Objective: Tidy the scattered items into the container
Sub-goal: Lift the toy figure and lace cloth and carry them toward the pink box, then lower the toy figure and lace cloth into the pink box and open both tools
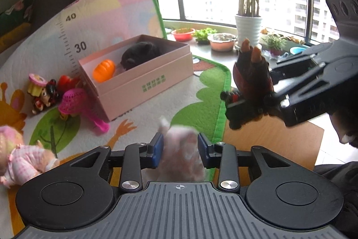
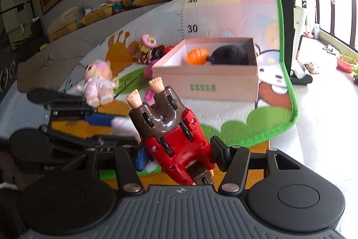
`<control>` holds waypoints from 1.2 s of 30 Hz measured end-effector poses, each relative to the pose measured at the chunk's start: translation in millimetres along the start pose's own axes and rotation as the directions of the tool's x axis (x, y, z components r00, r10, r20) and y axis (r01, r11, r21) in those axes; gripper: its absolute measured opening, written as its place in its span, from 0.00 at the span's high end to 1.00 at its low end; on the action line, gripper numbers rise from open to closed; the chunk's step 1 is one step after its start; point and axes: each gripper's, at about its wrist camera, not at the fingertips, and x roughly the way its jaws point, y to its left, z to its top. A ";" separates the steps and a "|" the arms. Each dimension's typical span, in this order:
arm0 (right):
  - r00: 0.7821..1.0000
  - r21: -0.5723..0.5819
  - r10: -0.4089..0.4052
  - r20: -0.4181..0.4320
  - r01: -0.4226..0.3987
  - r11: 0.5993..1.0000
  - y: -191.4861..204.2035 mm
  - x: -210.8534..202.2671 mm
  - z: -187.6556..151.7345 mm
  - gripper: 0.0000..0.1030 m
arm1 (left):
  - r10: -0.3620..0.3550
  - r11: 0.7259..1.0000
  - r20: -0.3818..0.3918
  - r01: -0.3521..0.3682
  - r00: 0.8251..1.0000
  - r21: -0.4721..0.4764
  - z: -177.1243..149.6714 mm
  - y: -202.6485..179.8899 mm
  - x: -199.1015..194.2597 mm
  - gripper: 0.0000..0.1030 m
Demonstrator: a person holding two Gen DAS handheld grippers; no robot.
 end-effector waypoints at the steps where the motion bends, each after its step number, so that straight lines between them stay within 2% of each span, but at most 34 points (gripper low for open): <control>1: 1.000 0.000 -0.001 0.015 0.001 1.000 -1.8 2.8 6.7 0.46 | 0.003 1.000 -0.001 -0.003 1.000 0.000 1.2 1.0 2.1 0.64; 5: 0.996 0.003 0.004 0.088 -0.004 1.000 -14.4 25.6 53.1 0.46 | -0.023 1.000 -0.013 0.022 1.000 -0.017 2.0 5.8 9.2 0.63; 8: 0.991 0.003 -0.003 0.135 0.002 1.000 -25.5 50.3 96.5 0.46 | -0.040 0.999 -0.008 0.040 0.999 -0.031 0.7 9.8 6.6 0.56; 10: 0.988 -0.004 -0.020 0.155 0.021 1.000 -30.2 68.0 120.8 0.46 | -0.039 0.998 -0.012 0.039 0.999 -0.051 -1.1 14.5 4.4 0.43; 14: 0.992 -0.030 -0.016 0.125 0.019 0.999 -39.7 106.2 146.1 0.44 | -0.055 0.996 -0.030 0.053 0.998 -0.076 -7.4 21.7 3.7 0.31; 15: 0.994 -0.010 -0.012 0.109 0.013 1.000 -44.3 114.3 148.4 0.34 | -0.061 0.996 -0.036 0.058 0.998 -0.073 -8.7 21.6 4.9 0.27; 17: 0.994 0.041 -0.022 0.106 0.018 0.999 -53.2 119.6 146.5 0.18 | -0.071 0.995 -0.046 0.067 0.996 -0.068 -11.1 21.2 7.5 0.27; 20: 0.993 0.101 -0.029 0.113 0.018 0.995 -62.7 116.0 137.0 0.16 | -0.076 0.995 -0.057 0.072 0.995 -0.069 -14.6 20.5 13.5 0.27; 24: 0.989 0.083 -0.068 0.130 0.058 0.995 -61.0 92.7 109.6 0.03 | -0.079 0.994 -0.073 0.073 0.994 -0.079 -18.4 20.1 23.0 0.31; 27: 0.985 0.028 -0.112 0.129 0.110 0.994 -55.0 76.0 83.5 0.00 | -0.078 0.994 -0.079 0.072 0.994 -0.083 -20.4 19.6 29.2 0.40; 30: 0.978 -0.014 -0.160 0.136 0.164 0.986 -47.5 57.9 56.6 0.00 | -0.077 0.994 -0.073 0.071 0.994 -0.081 -17.1 19.7 30.6 0.54; 33: 0.967 -0.028 -0.198 0.162 0.205 0.978 -42.4 40.9 34.7 0.00 | -0.061 0.997 -0.066 0.057 0.996 -0.058 -11.0 19.9 31.0 0.61; 36: 0.957 0.017 -0.228 0.180 0.228 0.973 -43.7 27.9 22.4 0.00 | -0.022 0.999 -0.042 0.021 0.999 -0.034 -0.2 23.7 30.6 0.64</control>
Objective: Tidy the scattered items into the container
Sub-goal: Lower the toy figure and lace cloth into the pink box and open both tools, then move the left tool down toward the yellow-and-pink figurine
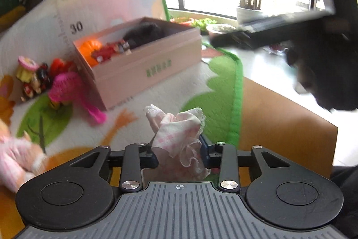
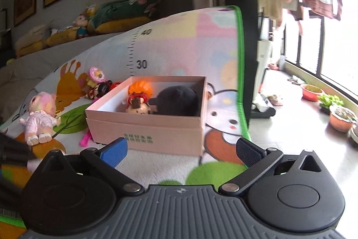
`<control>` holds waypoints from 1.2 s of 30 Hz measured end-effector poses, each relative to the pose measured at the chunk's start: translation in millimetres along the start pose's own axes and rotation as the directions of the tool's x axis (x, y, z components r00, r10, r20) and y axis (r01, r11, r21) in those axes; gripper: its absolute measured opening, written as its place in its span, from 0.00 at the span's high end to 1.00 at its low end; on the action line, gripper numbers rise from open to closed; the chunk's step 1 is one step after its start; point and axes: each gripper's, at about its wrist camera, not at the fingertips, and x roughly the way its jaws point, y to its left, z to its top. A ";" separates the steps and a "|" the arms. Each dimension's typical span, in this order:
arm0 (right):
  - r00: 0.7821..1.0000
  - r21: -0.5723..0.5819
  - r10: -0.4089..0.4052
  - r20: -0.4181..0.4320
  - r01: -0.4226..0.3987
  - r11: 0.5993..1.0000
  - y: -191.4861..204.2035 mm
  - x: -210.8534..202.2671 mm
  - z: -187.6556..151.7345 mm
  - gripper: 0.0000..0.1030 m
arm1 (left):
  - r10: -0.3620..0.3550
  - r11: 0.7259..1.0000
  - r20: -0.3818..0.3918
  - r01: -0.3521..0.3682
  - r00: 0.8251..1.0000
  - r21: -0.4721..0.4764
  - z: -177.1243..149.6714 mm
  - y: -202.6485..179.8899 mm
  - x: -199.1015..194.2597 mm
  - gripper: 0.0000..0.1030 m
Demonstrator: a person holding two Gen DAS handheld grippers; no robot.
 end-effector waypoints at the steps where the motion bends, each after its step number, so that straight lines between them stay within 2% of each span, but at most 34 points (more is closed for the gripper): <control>1: 1.000 0.026 -0.003 -0.001 0.003 1.000 -3.0 -2.9 -2.3 0.00 | 0.018 1.000 0.015 -0.019 1.000 0.004 5.8 2.3 -0.8 0.65; 5: 0.999 0.116 0.037 -0.026 -0.033 0.993 -10.7 -7.0 -11.7 0.00 | 0.100 0.995 0.116 -0.101 0.988 0.002 41.6 14.4 -2.7 0.65; 9: 0.996 0.100 0.075 -0.039 -0.071 0.992 3.3 -2.9 -16.6 0.00 | 0.163 0.987 0.195 -0.162 0.967 -0.017 82.8 22.4 15.1 0.65; 11: 0.994 0.103 0.102 -0.039 -0.097 0.990 11.2 -1.2 -16.3 0.00 | 0.185 0.983 0.219 -0.182 0.958 -0.034 100.8 25.6 29.0 0.61; 12: 0.992 0.105 0.119 -0.040 -0.114 0.988 14.9 -0.4 -15.6 0.00 | 0.193 0.981 0.227 -0.188 0.955 -0.043 106.6 26.5 36.9 0.55; 13: 0.990 0.104 0.134 -0.041 -0.129 0.986 18.8 0.4 -15.1 0.00 | 0.201 0.980 0.235 -0.195 0.951 -0.051 110.6 27.3 44.0 0.42; 15: 0.987 0.090 0.155 -0.046 -0.151 0.984 26.9 3.8 -14.0 0.00 | 0.219 0.976 0.247 -0.210 0.944 -0.060 114.0 27.9 54.7 0.25; 17: 0.983 0.075 0.174 -0.058 -0.169 0.983 35.5 10.6 -13.2 0.00 | 0.215 0.977 0.247 -0.204 0.945 -0.068 112.4 29.4 58.3 0.20; 19: 0.979 0.064 0.188 -0.073 -0.183 0.981 43.5 19.3 -12.5 0.00 | 0.203 0.979 0.249 -0.188 0.947 -0.084 108.7 32.2 55.1 0.09; 20: 0.978 0.061 0.194 -0.080 -0.190 0.980 47.4 23.5 -12.3 0.00 | 0.204 0.978 0.248 -0.187 0.947 -0.092 105.4 34.5 52.6 0.07; 25: 0.967 0.054 0.235 -0.096 -0.231 0.972 63.1 42.1 -9.9 0.00 | 0.228 0.970 0.229 -0.200 0.946 -0.139 84.5 58.4 32.5 0.07; 29: 0.952 0.075 0.273 -0.140 -0.264 0.961 70.5 63.1 -9.8 0.00 | 0.271 0.953 0.212 -0.231 0.939 -0.196 65.5 97.6 17.9 0.06; 31: 0.934 0.100 0.308 -0.182 -0.294 0.951 73.9 74.4 -9.5 0.00 | 0.311 0.931 0.197 -0.256 0.930 -0.261 61.9 125.8 12.0 0.05; 33: 0.903 0.144 0.361 -0.231 -0.335 0.931 75.9 85.7 -9.6 0.00 | 0.351 0.902 0.177 -0.282 0.919 -0.328 65.7 157.6 11.5 0.05; 36: 0.889 0.114 0.373 -0.266 -0.355 0.928 83.0 92.1 -6.6 0.00 | 0.406 0.863 0.125 -0.335 0.905 -0.378 79.9 205.1 25.7 0.05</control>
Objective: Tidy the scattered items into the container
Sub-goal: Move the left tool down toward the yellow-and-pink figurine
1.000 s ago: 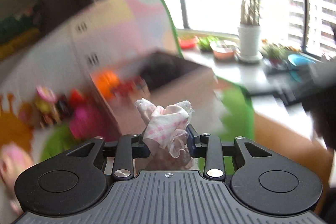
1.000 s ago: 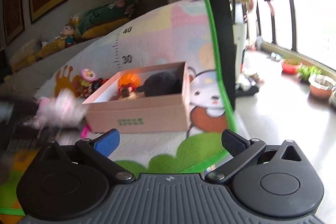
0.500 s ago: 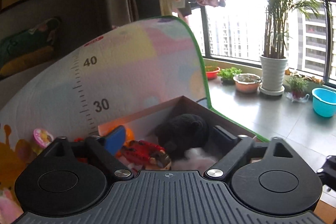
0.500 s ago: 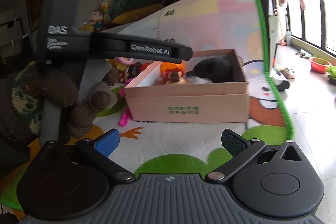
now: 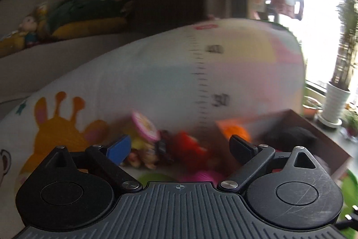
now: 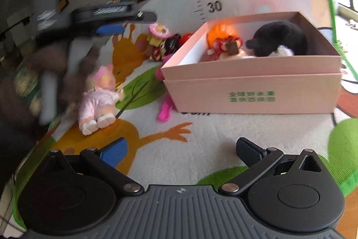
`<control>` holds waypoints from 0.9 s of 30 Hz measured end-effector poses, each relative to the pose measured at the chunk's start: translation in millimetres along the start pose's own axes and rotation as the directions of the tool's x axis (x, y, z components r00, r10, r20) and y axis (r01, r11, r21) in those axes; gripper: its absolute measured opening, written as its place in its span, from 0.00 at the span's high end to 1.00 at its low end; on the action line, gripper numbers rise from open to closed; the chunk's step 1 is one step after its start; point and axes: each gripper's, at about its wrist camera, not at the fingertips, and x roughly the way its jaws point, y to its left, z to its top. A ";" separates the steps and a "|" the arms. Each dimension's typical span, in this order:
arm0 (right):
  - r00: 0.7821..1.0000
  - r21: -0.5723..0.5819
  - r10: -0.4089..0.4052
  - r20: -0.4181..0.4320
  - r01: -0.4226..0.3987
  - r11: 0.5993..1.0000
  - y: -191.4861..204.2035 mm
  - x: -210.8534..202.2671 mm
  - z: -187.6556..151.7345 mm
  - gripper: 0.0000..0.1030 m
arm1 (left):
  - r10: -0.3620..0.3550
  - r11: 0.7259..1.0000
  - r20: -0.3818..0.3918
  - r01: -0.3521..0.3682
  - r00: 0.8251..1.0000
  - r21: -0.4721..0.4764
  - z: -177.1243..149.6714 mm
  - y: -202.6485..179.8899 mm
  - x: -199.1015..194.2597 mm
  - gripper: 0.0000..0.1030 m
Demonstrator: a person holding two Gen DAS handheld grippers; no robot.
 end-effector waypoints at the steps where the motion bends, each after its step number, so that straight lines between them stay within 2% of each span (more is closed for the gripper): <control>1: 1.000 -0.024 -0.004 -0.020 0.004 1.000 2.8 2.1 1.5 0.00 | 0.021 1.000 -0.019 -0.021 1.000 -0.007 7.2 8.8 14.7 0.05; 5: 0.995 -0.109 -0.016 -0.097 0.006 0.994 14.3 5.7 7.5 0.00 | 0.080 0.993 -0.109 -0.089 0.991 -0.076 28.2 42.9 73.7 0.05; 8: 0.990 -0.152 0.021 -0.140 -0.042 0.987 22.7 0.5 18.2 0.00 | 0.058 0.989 -0.206 -0.085 0.977 -0.122 29.7 57.4 101.0 0.05; 10: 0.992 -0.181 0.066 -0.105 -0.084 0.980 28.9 -13.3 39.6 0.00 | 0.012 0.996 -0.286 -0.038 0.958 -0.084 26.0 57.5 107.1 0.05; 12: 0.995 -0.200 0.082 -0.048 -0.090 0.976 32.9 -23.5 69.2 0.00 | -0.032 0.998 -0.339 0.049 0.940 0.041 18.5 45.7 100.5 0.05; 13: 0.997 -0.195 0.079 -0.020 -0.082 0.977 32.7 -24.6 87.5 0.00 | -0.051 0.990 -0.348 0.092 0.936 0.104 13.8 39.1 92.4 0.05; 15: 0.997 -0.148 0.075 0.021 -0.071 0.986 29.3 -16.2 125.4 0.00 | -0.102 0.974 -0.322 0.161 0.941 0.161 5.2 31.8 67.3 0.05; 17: 0.996 -0.078 0.081 0.043 -0.077 0.994 24.2 2.4 161.8 0.00 | -0.134 0.974 -0.246 0.173 0.960 0.145 -2.1 32.0 36.0 0.05; 19: 0.996 -0.027 0.082 0.040 -0.081 0.996 23.4 29.9 191.1 0.00 | -0.117 0.984 -0.090 0.127 0.989 0.125 -12.7 31.8 -4.1 0.05; 20: 0.996 -0.009 0.081 0.026 -0.081 0.997 25.3 47.0 203.3 0.00 | -0.101 0.988 0.003 0.100 0.995 0.116 -19.1 30.6 -23.4 0.05; 21: 0.997 0.003 0.074 0.009 -0.074 0.997 27.3 64.4 213.3 0.00 | -0.084 0.991 0.092 0.074 0.992 0.109 -25.7 28.5 -41.0 0.05; 22: 0.998 0.010 0.053 -0.016 -0.053 0.999 30.6 84.1 221.1 0.00 | -0.066 0.994 0.177 0.049 0.982 0.098 -32.8 27.0 -57.1 0.03; 23: 0.999 0.017 0.023 -0.045 -0.023 1.000 35.0 105.6 228.4 0.05 | -0.056 0.996 0.229 0.038 0.972 0.082 -38.4 26.6 -66.2 0.02; 24: 0.997 0.016 0.010 -0.075 -0.009 1.000 37.9 123.8 233.8 0.14 | -0.056 0.997 0.250 0.041 0.967 0.065 -41.8 26.5 -69.8 0.02; 25: 0.995 0.009 0.005 -0.101 -0.004 1.000 41.1 139.0 236.5 0.18 | -0.064 0.997 0.250 0.051 0.966 0.056 -45.4 26.9 -70.7 0.01; 27: 0.990 -0.006 -0.017 -0.142 0.016 1.000 50.2 169.4 240.3 0.23 | -0.113 0.993 0.180 0.103 0.977 0.063 -52.6 30.2 -64.0 0.01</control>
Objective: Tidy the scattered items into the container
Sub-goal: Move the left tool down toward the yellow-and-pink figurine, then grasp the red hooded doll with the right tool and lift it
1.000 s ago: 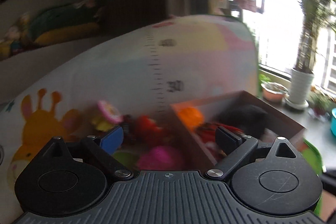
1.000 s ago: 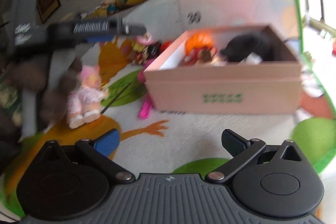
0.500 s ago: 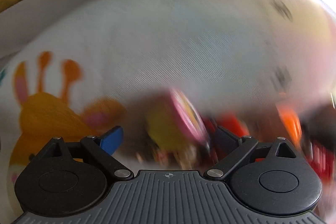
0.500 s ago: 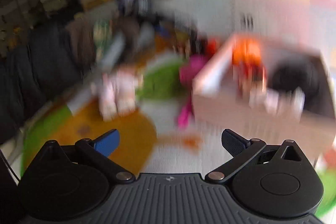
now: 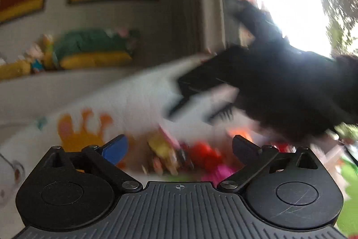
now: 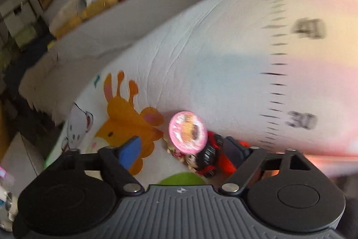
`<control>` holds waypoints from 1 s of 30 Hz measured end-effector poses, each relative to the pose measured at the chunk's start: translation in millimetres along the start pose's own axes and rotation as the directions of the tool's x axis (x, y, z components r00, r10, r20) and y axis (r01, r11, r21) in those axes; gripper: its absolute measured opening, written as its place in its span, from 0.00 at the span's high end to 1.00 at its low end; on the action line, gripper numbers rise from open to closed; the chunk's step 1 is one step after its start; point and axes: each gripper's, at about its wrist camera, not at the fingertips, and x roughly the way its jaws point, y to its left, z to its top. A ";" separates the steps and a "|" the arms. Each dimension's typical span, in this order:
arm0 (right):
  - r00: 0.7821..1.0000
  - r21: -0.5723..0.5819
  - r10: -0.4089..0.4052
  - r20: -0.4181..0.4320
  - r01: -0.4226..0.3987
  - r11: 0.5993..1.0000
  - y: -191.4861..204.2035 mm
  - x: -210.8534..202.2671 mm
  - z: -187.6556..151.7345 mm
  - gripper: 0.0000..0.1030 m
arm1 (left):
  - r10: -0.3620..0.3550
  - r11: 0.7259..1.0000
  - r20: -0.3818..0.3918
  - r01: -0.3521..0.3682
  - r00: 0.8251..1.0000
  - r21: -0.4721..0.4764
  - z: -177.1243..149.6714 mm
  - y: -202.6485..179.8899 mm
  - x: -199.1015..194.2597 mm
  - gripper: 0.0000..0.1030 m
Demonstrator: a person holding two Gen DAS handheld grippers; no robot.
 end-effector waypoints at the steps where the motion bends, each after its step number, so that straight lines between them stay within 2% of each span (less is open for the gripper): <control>1: 1.000 0.001 -0.014 -0.021 0.014 1.000 3.1 13.1 2.0 0.23 | -0.028 1.000 -0.028 0.028 0.999 -0.009 -2.9 2.9 1.7 0.01; 3: 0.997 0.016 -0.048 -0.064 0.050 0.999 6.3 36.2 2.0 0.24 | -0.067 0.997 -0.020 0.067 0.998 -0.041 -3.7 9.1 -1.8 0.01; 5: 0.991 0.018 -0.083 -0.104 0.085 0.996 9.4 57.4 0.7 0.23 | -0.073 0.996 -0.022 0.071 0.997 -0.062 -5.5 11.6 -1.5 0.01; 7: 0.980 -0.052 -0.108 -0.165 0.101 0.994 15.4 63.0 -7.4 0.20 | -0.064 0.995 -0.029 0.061 0.998 -0.078 -7.8 13.1 -1.0 0.01; 8: 0.967 -0.078 -0.088 -0.239 0.071 0.994 18.1 60.1 -13.1 0.20 | -0.052 0.996 -0.023 0.050 0.998 -0.077 -9.3 12.0 -3.0 0.01; 9: 0.947 -0.103 -0.069 -0.313 0.038 0.994 20.8 57.2 -18.8 0.26 | -0.038 0.997 -0.014 0.037 0.999 -0.072 -11.1 9.8 -5.8 0.01; 11: 0.929 -0.075 0.008 -0.370 -0.039 0.996 21.5 34.7 -26.0 0.31 | -0.025 0.998 -0.005 0.025 1.000 -0.058 -12.0 7.5 -7.0 0.01; 12: 0.938 -0.068 0.018 -0.348 -0.044 0.997 21.3 22.3 -25.6 0.29 | -0.023 0.998 -0.002 0.023 1.000 -0.052 -12.7 6.9 -5.6 0.01; 13: 0.957 -0.075 -0.005 -0.290 -0.017 0.997 21.3 11.3 -22.1 0.26 | -0.024 0.999 -0.001 0.024 1.000 -0.047 -13.3 6.6 -4.8 0.01; 14: 0.972 -0.081 -0.028 -0.232 0.010 0.997 21.3 0.2 -18.5 0.17 | -0.025 0.999 0.000 0.025 1.000 -0.045 -14.3 6.2 -5.8 0.01; 15: 0.981 -0.075 -0.043 -0.189 0.029 0.997 19.6 -4.1 -14.6 0.12 | -0.024 0.999 0.001 0.024 1.000 -0.043 -16.6 5.7 -7.0 0.01; 18: 0.991 -0.026 -0.059 -0.119 0.057 0.998 9.9 4.7 -3.3 0.09 | -0.019 0.999 0.003 0.019 1.000 -0.037 -17.8 5.4 -5.6 0.01; 21: 0.984 0.029 -0.069 -0.167 0.075 0.997 2.8 42.9 -5.5 0.09 | -0.017 1.000 0.008 0.018 1.000 -0.023 -19.3 1.6 -8.3 0.01; 25: 0.973 0.034 -0.110 -0.205 0.120 0.992 5.5 90.2 -12.2 0.10 | -0.015 1.000 0.023 0.015 1.000 0.011 -22.8 -5.3 -14.0 0.01; 28: 0.968 -0.035 -0.122 -0.221 0.117 0.993 17.0 105.3 -15.0 0.12 | -0.016 0.999 0.031 0.016 0.999 0.028 -25.0 -10.3 -19.9 0.01; 30: 0.960 -0.098 -0.121 -0.252 0.099 0.990 27.5 106.9 -19.2 0.19 | -0.024 0.999 0.034 0.023 0.999 0.030 -25.6 -9.1 -20.1 0.01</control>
